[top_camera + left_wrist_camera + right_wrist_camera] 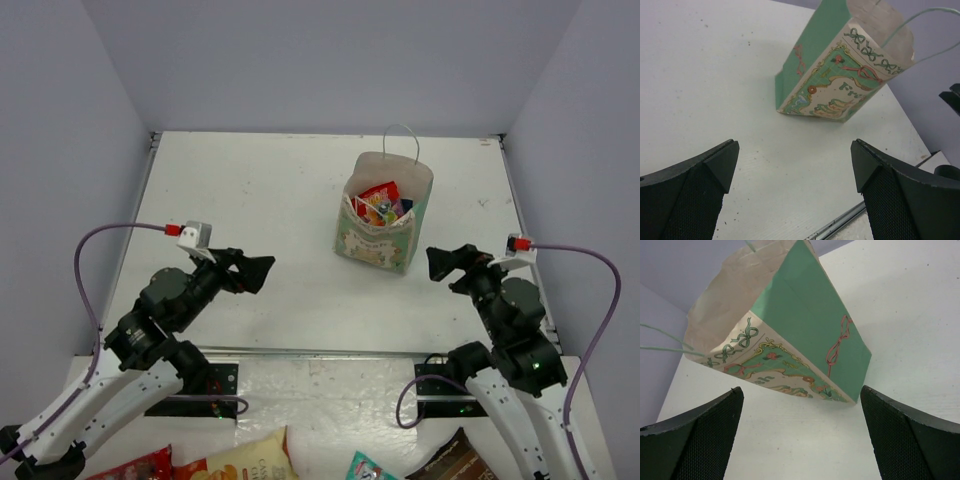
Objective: Place the snacks into the paper bag
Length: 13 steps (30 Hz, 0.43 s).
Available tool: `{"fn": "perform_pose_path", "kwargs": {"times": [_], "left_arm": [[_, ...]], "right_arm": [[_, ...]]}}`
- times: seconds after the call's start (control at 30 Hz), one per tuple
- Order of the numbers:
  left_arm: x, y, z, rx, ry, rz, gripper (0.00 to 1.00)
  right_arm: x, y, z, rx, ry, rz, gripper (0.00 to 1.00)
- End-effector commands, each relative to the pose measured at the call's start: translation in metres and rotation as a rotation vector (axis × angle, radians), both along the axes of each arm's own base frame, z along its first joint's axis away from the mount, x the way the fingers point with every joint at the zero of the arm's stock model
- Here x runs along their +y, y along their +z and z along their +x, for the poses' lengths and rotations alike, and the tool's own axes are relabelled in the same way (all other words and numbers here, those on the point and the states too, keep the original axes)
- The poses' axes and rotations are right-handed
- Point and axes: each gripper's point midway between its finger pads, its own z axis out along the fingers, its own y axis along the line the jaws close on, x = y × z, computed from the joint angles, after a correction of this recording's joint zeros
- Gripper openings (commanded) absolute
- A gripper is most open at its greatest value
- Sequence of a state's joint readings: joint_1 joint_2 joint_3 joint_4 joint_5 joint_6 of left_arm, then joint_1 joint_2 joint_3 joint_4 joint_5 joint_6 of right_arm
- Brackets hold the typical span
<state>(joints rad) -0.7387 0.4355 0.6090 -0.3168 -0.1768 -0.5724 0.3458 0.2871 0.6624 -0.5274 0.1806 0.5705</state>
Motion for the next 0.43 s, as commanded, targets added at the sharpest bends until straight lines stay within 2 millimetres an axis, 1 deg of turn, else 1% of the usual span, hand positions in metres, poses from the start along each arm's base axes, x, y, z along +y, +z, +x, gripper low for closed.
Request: {"fn": "perform_pose_path", "kwargs": {"times": [0.0,0.2,0.4], "left_arm": [[0.0241,0.0111,0.0015,-0.036,0.093,0.029,1.00],[0.0273,0.0157,-0.0024,-0.051,0.095,0.003,1.00],[0.0284,0.0174,-0.0018,-0.055,0.101,0.005,1.00]], "right_arm": [[-0.0029,-0.0163,-0.0057,0.035,-0.030,0.054,0.99],[-0.0076,-0.0217,-0.0055,0.063,-0.063,0.058,0.99],[-0.0092,-0.0179,-0.0057,0.050,-0.067,0.051,0.99]]}}
